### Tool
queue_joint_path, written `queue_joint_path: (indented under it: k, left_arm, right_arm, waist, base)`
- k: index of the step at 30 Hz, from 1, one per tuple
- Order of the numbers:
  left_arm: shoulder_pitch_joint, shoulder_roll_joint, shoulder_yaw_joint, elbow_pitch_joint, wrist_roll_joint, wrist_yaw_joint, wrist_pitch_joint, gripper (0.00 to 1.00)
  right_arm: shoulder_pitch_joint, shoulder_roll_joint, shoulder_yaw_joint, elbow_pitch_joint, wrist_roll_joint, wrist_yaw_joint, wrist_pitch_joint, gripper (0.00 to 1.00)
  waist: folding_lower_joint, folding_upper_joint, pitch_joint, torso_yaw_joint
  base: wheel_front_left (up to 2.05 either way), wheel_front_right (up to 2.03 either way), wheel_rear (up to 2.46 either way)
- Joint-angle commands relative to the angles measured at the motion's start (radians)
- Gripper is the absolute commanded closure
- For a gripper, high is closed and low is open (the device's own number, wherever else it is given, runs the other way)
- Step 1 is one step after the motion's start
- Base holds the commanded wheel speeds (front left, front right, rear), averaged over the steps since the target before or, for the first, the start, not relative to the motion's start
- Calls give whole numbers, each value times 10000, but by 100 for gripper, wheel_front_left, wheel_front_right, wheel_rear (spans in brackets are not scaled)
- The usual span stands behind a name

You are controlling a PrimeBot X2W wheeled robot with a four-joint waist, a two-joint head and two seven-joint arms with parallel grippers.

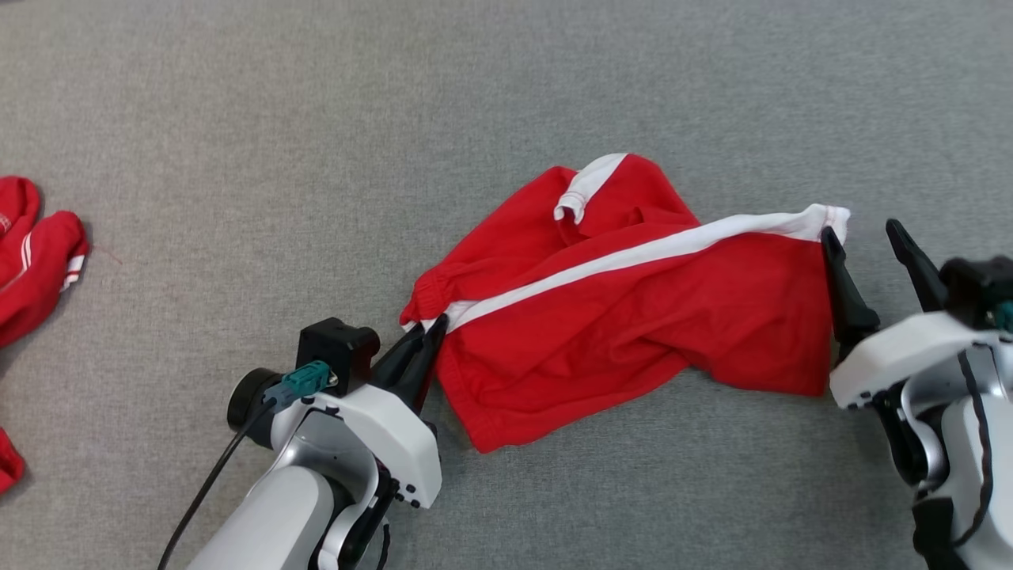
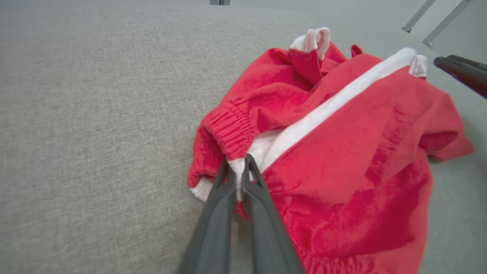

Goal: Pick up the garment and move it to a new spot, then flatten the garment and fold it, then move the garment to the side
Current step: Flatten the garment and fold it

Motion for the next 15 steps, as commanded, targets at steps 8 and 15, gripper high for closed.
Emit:
queue_joint_path:
  k: [8,15]
  left_arm:
    - [-545,-109,-133,266,165,-189,-190,100]
    - [-794,-145,-122,510,188,-261,-505,100]
  right_arm:
    - [-1201,-820,944,1065,758,2,987,56]
    - [-1659,-1350,1716,1787,1590,-11,1377,100]
  waist:
    - [0,0,548,268]
    - [0,0,571,272]
  base:
    - [0,0,0]
    - [0,0,0]
